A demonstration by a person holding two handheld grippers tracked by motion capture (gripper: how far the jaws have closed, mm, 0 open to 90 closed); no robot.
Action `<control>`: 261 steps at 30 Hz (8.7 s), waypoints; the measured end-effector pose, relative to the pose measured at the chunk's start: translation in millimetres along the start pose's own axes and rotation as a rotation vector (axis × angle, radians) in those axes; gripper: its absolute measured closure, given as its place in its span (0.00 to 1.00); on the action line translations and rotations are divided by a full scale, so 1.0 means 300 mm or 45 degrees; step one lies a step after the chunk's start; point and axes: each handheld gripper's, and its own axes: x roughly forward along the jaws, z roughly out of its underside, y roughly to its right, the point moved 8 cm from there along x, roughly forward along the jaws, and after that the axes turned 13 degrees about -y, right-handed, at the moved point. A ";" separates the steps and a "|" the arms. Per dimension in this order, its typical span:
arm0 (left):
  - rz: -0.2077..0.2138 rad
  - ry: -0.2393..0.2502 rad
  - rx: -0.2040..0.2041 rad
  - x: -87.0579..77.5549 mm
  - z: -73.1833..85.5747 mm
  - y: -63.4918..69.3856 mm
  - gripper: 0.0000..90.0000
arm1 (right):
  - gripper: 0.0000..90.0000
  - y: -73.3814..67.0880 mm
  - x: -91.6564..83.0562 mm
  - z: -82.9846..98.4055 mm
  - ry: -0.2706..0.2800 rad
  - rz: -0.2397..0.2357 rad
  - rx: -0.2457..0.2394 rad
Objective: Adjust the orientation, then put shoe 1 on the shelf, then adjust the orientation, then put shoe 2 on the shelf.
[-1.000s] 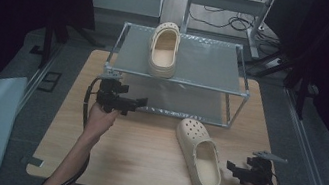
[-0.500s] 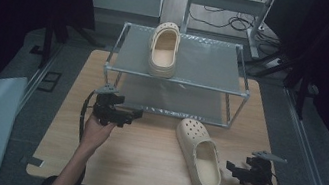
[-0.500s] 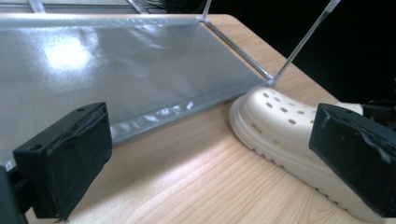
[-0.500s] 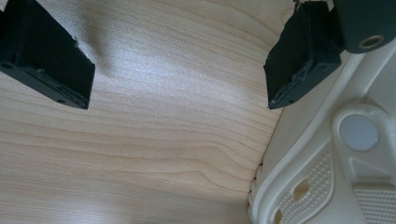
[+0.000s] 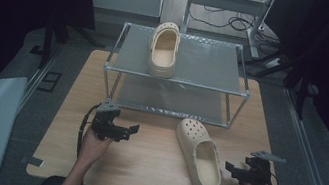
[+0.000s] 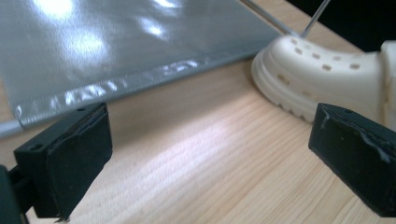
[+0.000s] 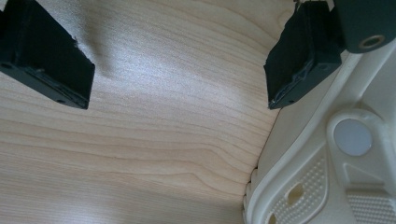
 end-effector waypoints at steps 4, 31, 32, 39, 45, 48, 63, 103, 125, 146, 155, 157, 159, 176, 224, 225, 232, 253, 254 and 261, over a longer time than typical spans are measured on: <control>-0.019 -0.031 0.019 0.017 0.042 0.005 0.00 | 0.09 -0.008 0.002 0.000 -0.010 -0.001 -0.016; -0.036 -0.062 0.018 0.049 0.083 -0.010 0.00 | 0.06 -0.108 -0.006 0.005 -0.051 -0.073 -0.115; -0.040 -0.063 0.015 0.049 0.084 -0.013 0.00 | 0.06 -0.105 -0.015 0.006 -0.045 -0.079 -0.102; -0.047 -0.082 0.011 0.053 0.095 -0.017 0.00 | 0.08 -0.134 -0.071 -0.003 0.010 -0.112 -0.085; -0.046 -0.065 -0.004 0.043 0.092 -0.022 0.00 | 0.09 -0.178 -0.092 -0.015 0.031 -0.113 -0.113; -0.061 -0.076 0.009 0.045 0.095 -0.024 0.00 | 0.10 -0.203 -0.104 -0.037 0.065 -0.139 -0.087; -0.118 -0.120 0.018 0.061 0.113 -0.036 0.00 | 0.20 -0.259 -0.010 -0.139 -0.017 -0.079 -0.128; -0.118 -0.131 0.029 0.065 0.118 -0.033 0.00 | 0.89 -0.183 0.053 -0.173 -0.168 -0.458 0.403; -0.102 -0.143 0.034 0.078 0.122 -0.028 0.00 | 0.89 -0.252 -0.107 -0.251 -0.080 -0.706 0.452; -0.092 -0.128 0.029 0.074 0.116 -0.029 0.00 | 0.89 -0.296 -0.245 -0.413 0.004 -0.814 0.481; -0.088 -0.123 0.028 0.070 0.114 -0.030 0.00 | 0.89 -0.299 -0.292 -0.506 0.027 -0.818 0.498; -0.086 -0.126 0.026 0.071 0.115 -0.029 0.00 | 0.89 -0.296 -0.295 -0.526 0.031 -0.812 0.506; -0.087 -0.128 0.024 0.072 0.116 -0.029 0.00 | 0.89 -0.294 -0.298 -0.546 0.039 -0.813 0.518; -0.145 -0.167 0.054 0.077 0.132 -0.039 0.00 | 0.89 -0.235 -0.294 -0.711 0.089 -0.765 0.637; -0.081 -0.111 0.026 0.056 0.121 -0.039 0.00 | 0.88 -0.142 -0.046 -1.155 0.190 -0.414 0.863; -0.083 -0.112 0.026 0.057 0.121 -0.038 0.00 | 0.88 -0.144 -0.043 -1.161 0.190 -0.402 0.858; -0.072 -0.110 0.026 0.061 0.120 -0.032 0.00 | 0.80 -0.142 -0.020 -1.177 0.193 -0.345 0.852; -0.058 -0.120 0.031 0.070 0.120 -0.024 0.00 | 0.46 -0.214 0.032 -1.222 0.208 -0.316 0.798; -0.056 -0.119 0.030 0.070 0.119 -0.023 0.00 | 0.46 -0.218 0.033 -1.224 0.207 -0.316 0.794; -0.054 -0.119 0.031 0.071 0.118 -0.021 0.00 | 0.39 -0.247 0.055 -1.235 0.191 -0.299 0.777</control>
